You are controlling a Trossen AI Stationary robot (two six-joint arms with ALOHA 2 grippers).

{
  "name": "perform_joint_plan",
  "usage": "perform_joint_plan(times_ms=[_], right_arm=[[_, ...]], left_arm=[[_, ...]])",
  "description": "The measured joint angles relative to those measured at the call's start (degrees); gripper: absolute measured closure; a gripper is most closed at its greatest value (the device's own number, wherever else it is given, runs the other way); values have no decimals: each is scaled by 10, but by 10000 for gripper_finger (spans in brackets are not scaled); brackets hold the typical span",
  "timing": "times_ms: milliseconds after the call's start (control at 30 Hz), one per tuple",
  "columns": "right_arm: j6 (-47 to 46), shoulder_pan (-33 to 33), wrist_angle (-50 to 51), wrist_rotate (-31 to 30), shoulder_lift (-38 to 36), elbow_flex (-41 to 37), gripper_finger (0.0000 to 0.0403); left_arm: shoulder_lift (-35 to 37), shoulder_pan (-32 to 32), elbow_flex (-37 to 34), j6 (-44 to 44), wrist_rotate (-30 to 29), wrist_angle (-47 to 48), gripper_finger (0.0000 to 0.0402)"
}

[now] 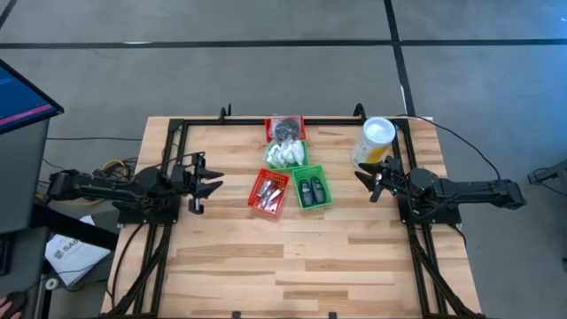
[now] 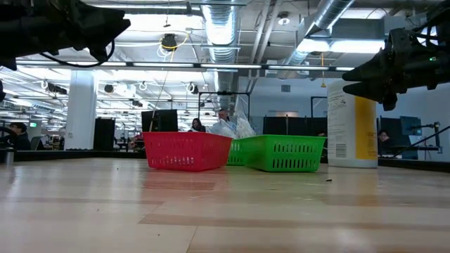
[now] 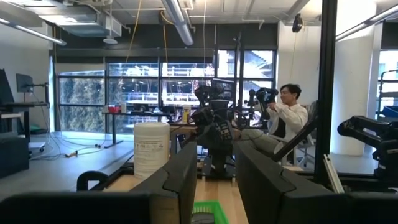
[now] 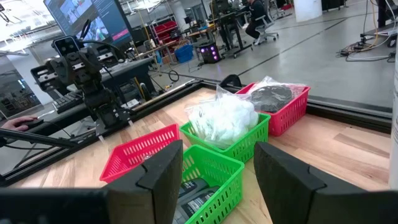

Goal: Pick & Place Travel size toiletries
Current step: Return to Home Position

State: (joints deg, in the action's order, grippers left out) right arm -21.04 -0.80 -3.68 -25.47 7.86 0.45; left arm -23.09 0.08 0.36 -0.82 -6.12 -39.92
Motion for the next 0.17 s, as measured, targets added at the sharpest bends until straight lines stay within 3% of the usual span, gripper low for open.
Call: perform_joint_plan(times_ms=[167], right_arm=[[0,0,0,0,0,0,217]], left_arm=[[0,0,0,0,0,0,302]])
